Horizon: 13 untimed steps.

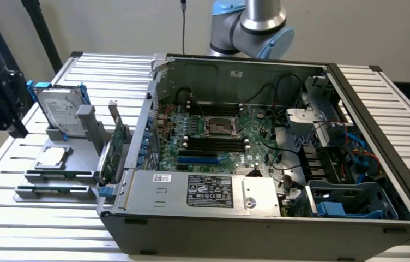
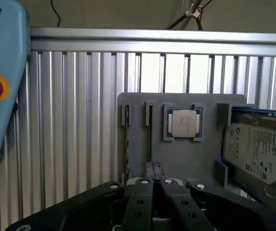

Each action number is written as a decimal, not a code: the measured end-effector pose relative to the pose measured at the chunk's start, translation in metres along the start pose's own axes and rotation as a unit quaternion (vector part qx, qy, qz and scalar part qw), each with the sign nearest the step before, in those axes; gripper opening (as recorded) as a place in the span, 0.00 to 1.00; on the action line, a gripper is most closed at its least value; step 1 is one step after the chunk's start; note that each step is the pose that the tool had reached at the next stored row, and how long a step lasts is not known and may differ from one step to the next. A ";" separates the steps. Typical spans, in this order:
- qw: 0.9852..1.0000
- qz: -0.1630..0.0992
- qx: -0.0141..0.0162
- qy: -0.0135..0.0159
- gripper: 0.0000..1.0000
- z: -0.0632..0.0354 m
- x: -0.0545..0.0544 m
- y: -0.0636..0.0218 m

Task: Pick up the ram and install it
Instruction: 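Pick up the ram and move it above insertion slot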

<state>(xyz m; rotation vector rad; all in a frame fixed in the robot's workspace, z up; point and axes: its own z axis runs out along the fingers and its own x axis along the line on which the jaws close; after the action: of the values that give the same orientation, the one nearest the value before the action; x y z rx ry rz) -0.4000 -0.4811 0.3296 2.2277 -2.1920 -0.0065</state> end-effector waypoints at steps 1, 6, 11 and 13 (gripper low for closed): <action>1.000 0.000 0.000 0.000 0.11 0.0001 0.001 -0.0004; 1.000 0.000 0.000 0.000 0.11 0.0002 0.008 -0.0029; 1.000 0.000 0.000 0.000 0.11 0.0002 0.014 -0.0057; 1.000 0.000 0.000 0.000 0.11 0.0002 0.014 -0.0062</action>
<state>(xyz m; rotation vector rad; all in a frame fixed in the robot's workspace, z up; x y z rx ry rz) -0.3937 -0.4953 0.3294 2.2280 -2.1925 -0.0072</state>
